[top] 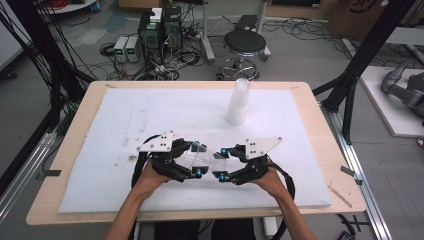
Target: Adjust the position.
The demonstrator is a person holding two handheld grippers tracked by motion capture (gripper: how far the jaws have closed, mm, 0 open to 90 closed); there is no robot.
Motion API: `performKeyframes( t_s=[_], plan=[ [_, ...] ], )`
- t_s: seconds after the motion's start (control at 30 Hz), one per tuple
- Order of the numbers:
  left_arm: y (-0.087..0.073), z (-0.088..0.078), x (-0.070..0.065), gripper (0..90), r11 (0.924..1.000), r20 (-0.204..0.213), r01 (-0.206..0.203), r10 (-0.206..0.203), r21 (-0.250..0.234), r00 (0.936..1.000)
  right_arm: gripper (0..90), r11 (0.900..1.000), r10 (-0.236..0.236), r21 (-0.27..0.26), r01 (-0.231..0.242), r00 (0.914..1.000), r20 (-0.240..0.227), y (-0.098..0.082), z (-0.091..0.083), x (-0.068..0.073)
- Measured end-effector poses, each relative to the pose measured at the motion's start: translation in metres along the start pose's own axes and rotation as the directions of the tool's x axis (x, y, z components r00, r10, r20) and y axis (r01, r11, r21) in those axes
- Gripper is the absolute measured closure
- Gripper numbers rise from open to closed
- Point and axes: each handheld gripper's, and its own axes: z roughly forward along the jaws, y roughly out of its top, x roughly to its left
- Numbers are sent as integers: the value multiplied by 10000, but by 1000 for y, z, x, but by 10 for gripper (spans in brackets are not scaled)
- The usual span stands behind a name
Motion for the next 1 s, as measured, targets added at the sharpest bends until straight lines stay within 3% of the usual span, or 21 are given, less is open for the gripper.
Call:
performKeyframes(
  t_s=[0.07, 0.1, 0.13, 0.17, 0.33, 0.47, 0.5, 0.6, 0.67, 0.7, 0.73, 0.8, 0.83, 0.9, 0.93, 0.97, 1.0],
  plan=[
    [0, 0, 0, 303, 10000, -7, -6, 6, 33, 10000, 415, 10000, -57, 33, 56, 10000, 73, 0, 0, 0],
    [0, 0, 0, 304, 10000, -48, -4, 5, 58, 10000, 248, 9994, -127, 315, 121, 9997, 191, 0, 2, 1],
    [0, -1, 0, 303, 10000, -64, -29, 29, 74, 10000, 163, 9982, 15, 603, -45, 9987, 501, 1, 4, 2],
    [0, -1, 0, 304, 10000, -79, -27, 27, 72, 10000, 134, 9939, 221, 1063, -311, 9961, 852, 1, 6, 1],
    [1, -4, 0, 303, 9992, -318, -88, 100, 377, 9994, 134, 9848, 253, 1663, -501, 9886, 1486, -2, 6, 5],
    [5, -10, 2, 304, 9949, -768, -114, 191, 1001, 9969, 134, 9805, 456, 1750, -891, 9700, 2387, -7, 0, 5],
    [7, -12, 3, 304, 9928, -874, -139, 244, 1186, 9959, 134, 9759, 572, 1851, -1155, 9541, 2940, -10, -3, 4],
    [13, -15, 6, 303, 9818, -1173, -147, 374, 1891, 9924, 134, 9683, 758, 1915, -1601, 9196, 3855, -20, -12, 3],
    [17, -17, 9, 301, 9753, -1219, -218, 496, 2197, 9913, 134, 9629, 963, 1842, -1971, 8890, 4477, -28, -20, 2],
    [20, -19, 11, 302, 9694, -1265, -270, 594, 2442, 9902, 134, 9598, 1038, 1836, -2121, 8766, 4699, -31, -23, 3],
    [23, -20, 13, 302, 9626, -1336, -304, 685, 2692, 9887, 134, 9568, 1091, 1803, -2280, 8566, 5043, -36, -28, 3],
    [27, -21, 18, 303, 9506, -1424, -327, 802, 3087, 9866, 134, 9523, 1234, 1723, -2519, 8341, 5376, -42, -35, 3],
    [30, -21, 20, 303, 9443, -1471, -286, 809, 3279, 9858, 134, 9481, 1333, 1676, -2703, 8162, 5622, -46, -39, 3],
    [34, -21, 25, 304, 9230, -1525, -393, 1051, 3829, 9827, 134, 9392, 1496, 1645, -3015, 7902, 5943, -52, -45, 4],
    [36, -20, 28, 304, 9077, -1537, -402, 1142, 4177, 9815, 134, 9361, 1521, 1656, -3102, 7818, 6047, -54, -47, 3],
    [37, -19, 30, 305, 8975, -1539, -391, 1181, 4393, 9810, 134, 9311, 1615, 1601, -3277, 7641, 6246, -57, -50, 4],
    [39, -18, 32, 305, 8834, -1544, -436, 1299, 4666, 9794, 134, 9294, 1695, 1532, -3359, 7569, 6311, -60, -52, 3]
  ],
)
